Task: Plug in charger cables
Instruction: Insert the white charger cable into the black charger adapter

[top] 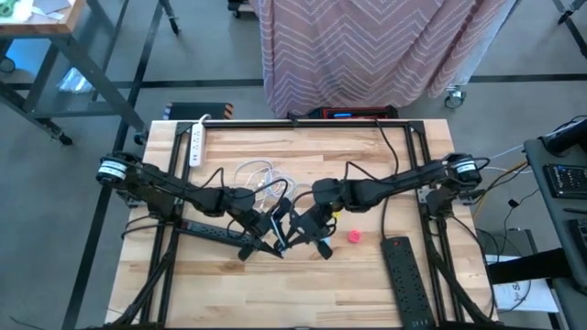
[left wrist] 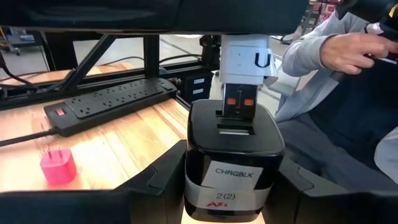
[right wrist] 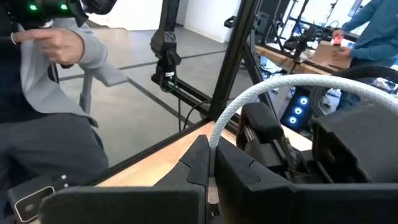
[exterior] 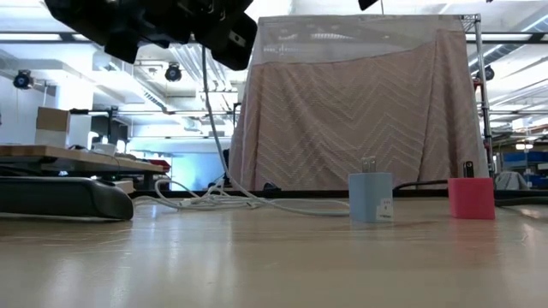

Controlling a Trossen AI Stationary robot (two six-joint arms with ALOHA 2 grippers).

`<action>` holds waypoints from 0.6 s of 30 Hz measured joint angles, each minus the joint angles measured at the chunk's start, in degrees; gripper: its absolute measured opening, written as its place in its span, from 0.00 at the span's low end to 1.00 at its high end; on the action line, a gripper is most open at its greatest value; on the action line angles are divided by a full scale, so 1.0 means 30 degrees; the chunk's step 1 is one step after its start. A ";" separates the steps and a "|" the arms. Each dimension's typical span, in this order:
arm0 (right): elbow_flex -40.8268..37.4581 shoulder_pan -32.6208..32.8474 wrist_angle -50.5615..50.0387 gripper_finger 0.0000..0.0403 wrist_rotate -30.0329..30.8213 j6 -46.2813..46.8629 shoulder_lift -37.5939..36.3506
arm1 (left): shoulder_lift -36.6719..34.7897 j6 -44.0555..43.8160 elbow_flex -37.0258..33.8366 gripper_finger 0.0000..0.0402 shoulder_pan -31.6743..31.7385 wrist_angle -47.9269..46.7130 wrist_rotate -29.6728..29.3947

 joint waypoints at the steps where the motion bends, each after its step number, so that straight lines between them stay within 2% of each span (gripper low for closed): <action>1: 0.0000 -0.0007 -0.0027 0.00 0.0007 -0.0006 0.0000 | 0.0000 -0.0003 0.0000 0.34 0.0000 0.0052 -0.0002; 18: 0.0036 -0.0168 -0.0429 0.00 0.0022 0.1739 0.0015 | 0.0022 -0.0166 0.0000 0.33 0.0114 -0.0187 -0.0153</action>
